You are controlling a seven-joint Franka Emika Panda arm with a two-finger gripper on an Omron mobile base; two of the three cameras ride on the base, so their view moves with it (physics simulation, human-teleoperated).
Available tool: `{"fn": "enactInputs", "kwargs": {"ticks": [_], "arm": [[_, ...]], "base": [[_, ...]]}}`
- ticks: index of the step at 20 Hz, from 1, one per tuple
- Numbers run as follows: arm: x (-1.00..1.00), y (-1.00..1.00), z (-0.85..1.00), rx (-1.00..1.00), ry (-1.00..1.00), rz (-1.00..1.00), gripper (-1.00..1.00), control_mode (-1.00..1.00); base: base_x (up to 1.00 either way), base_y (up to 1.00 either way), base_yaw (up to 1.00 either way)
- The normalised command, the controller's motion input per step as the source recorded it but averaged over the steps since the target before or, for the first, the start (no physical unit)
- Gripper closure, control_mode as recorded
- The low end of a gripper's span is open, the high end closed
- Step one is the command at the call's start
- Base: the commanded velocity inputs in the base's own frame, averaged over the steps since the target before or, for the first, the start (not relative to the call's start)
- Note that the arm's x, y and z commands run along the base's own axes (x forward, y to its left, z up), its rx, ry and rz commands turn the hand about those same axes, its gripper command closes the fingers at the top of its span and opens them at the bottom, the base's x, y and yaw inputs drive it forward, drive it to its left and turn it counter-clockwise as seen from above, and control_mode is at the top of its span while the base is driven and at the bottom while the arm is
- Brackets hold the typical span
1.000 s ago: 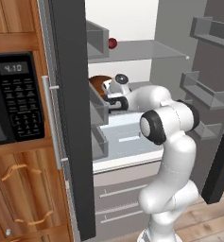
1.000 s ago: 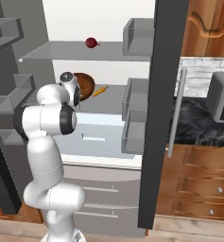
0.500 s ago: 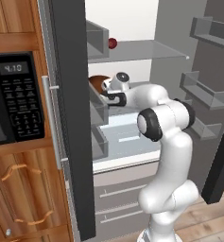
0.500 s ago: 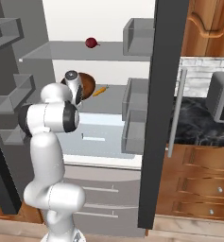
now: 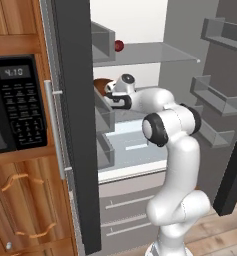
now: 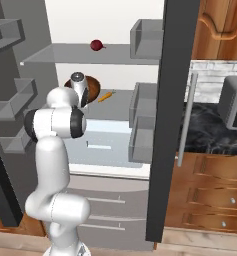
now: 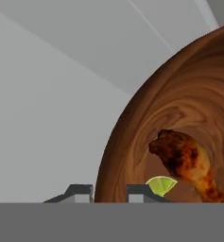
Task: Pick the chicken drumstick and lemon wedge from their plates and place them in the bowl. Then put the bowl in the fridge.
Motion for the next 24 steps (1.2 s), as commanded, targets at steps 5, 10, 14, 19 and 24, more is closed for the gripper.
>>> {"fn": "enactInputs", "kwargs": {"ticks": [5, 10, 14, 19, 24], "arm": [[0.19, 0.08, -0.04, -0.02, 0.01, 0.03, 1.0, -1.0], [0.07, 0.04, -0.08, -0.02, 0.0, 0.01, -1.0, -1.0], [-0.02, -0.03, -0.01, 0.0, 0.0, 0.02, -1.0, -1.0], [-0.18, -0.13, 0.13, 0.01, -0.03, 0.0, -1.0, -1.0], [-0.42, -0.11, 0.06, 0.05, -0.05, 0.0, -1.0, -1.0]], "base": [[0.0, 0.0, 0.0], [0.0, 0.0, 0.0], [0.0, 0.0, 0.0], [0.0, 0.0, 0.0], [0.0, 0.0, 0.0]]}}
